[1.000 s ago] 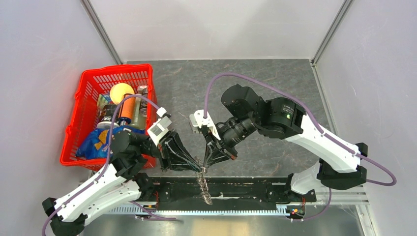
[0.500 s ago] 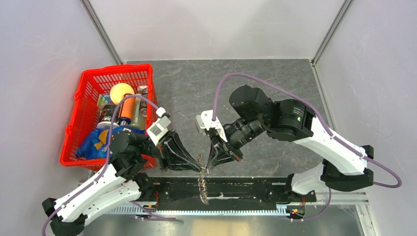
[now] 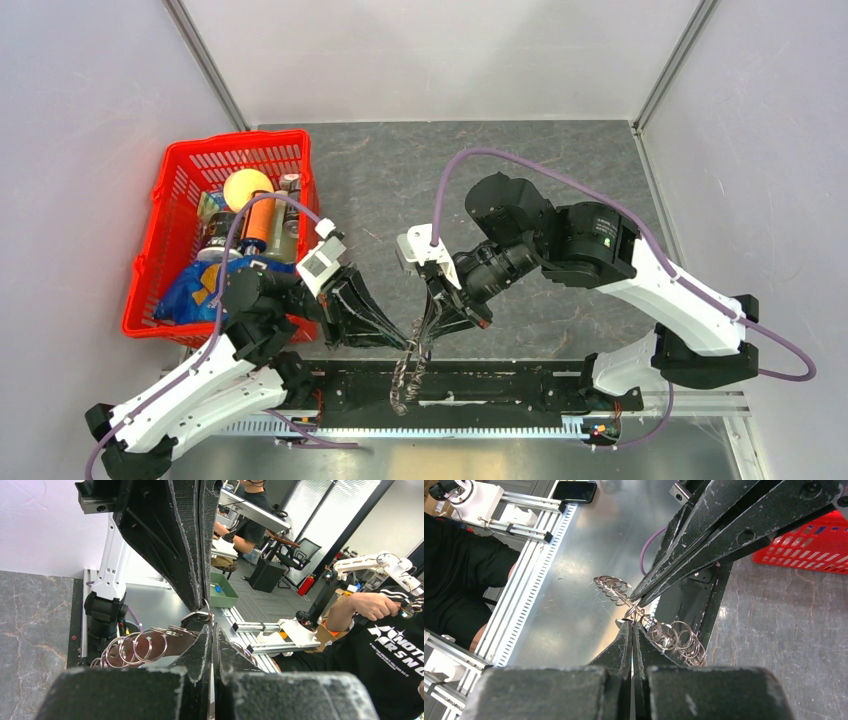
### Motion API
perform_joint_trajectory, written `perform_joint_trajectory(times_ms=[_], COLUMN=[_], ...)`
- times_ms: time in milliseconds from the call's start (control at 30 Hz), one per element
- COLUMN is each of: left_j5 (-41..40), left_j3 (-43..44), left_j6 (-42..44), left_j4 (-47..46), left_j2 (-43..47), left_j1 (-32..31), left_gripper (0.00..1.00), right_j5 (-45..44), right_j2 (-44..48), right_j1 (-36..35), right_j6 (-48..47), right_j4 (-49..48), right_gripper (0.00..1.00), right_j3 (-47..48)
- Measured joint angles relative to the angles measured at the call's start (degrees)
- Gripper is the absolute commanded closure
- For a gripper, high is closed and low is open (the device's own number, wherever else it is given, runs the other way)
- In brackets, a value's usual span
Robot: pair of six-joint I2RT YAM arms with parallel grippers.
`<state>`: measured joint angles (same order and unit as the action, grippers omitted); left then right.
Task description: Put the keys on the keyring
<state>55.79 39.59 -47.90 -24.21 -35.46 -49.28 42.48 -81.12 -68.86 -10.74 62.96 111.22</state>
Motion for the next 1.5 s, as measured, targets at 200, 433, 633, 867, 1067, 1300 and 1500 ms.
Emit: perform_joint_trajectory(times_ms=[200, 433, 633, 867, 1067, 1300, 1500], left_j5=[0.0, 0.0, 0.0, -0.1, -0.3, -0.6, -1.9], left_j3=[0.0, 0.0, 0.0, 0.0, 0.0, 0.0, 0.0], left_j6=[-0.1, -0.1, -0.1, -0.2, -0.2, -0.3, -0.3], left_j4=[-0.2, -0.2, -0.2, -0.2, -0.2, -0.1, 0.5], left_j2=[0.0, 0.0, 0.0, 0.5, 0.5, 0.5, 0.5], left_j1=[0.0, 0.0, 0.0, 0.0, 0.0, 0.0, -0.1], left_gripper=[0.98, 0.98, 0.98, 0.98, 0.98, 0.98, 0.98], right_j5=[0.0, 0.0, 0.1, 0.0, -0.4, -0.9, -1.9], right_j2=[-0.7, -1.2, -1.2, -0.6, 0.6, 1.4, 2.6], right_j1=[0.0, 0.0, -0.1, -0.5, -1.1, -1.8, -2.3], right_j6=[0.0, 0.0, -0.3, -1.0, -1.4, -1.9, -2.3], right_j4=[-0.1, -0.7, -0.8, -0.8, -1.1, -1.7, -2.3], right_gripper=[1.00, 1.00, 1.00, 1.00, 1.00, 1.00, 1.00], right_j3=[1.0, 2.1, 2.1, 1.3, -0.8, -2.1, -3.3])
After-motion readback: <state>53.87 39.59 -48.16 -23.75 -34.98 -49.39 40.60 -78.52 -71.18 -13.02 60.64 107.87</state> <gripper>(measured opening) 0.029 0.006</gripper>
